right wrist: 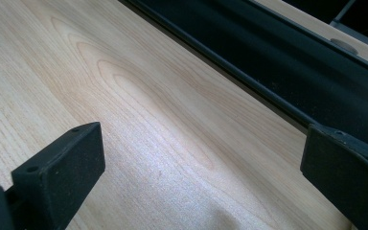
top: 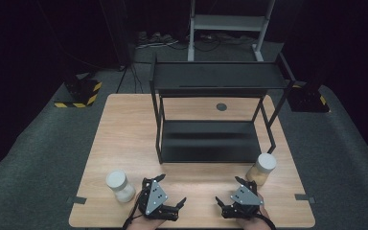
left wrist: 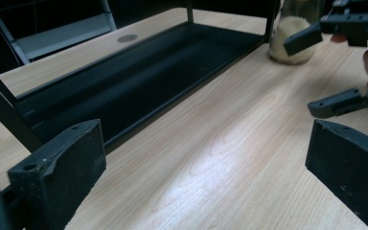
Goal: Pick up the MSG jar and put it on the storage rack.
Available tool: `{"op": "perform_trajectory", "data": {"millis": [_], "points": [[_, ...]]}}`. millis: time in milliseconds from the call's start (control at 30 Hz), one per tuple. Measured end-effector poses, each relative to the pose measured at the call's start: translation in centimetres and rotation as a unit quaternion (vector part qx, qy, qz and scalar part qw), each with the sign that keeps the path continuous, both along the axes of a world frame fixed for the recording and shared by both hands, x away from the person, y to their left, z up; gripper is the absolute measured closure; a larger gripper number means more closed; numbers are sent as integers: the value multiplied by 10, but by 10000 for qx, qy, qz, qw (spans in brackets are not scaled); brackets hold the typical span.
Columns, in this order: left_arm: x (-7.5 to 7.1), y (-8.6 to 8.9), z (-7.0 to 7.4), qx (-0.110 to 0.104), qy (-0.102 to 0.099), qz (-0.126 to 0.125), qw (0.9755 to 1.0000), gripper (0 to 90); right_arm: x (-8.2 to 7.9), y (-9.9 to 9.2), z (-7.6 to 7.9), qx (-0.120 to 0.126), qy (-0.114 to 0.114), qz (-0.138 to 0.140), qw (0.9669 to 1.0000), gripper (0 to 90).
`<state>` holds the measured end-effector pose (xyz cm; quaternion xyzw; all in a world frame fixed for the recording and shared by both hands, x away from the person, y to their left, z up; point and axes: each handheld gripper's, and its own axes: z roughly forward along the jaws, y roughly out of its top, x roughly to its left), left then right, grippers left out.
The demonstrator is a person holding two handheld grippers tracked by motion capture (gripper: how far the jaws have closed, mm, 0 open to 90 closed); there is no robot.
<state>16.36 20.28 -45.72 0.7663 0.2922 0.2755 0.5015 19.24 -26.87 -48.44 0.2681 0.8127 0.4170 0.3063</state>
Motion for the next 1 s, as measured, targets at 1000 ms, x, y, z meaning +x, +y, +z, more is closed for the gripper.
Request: {"op": "perform_trajectory", "data": {"millis": [1000], "points": [[-27, 48, 23, -325, -432, 503, 9973, 4, 2, -3, 1, 57, 56, 54, 10000, 4]]}}
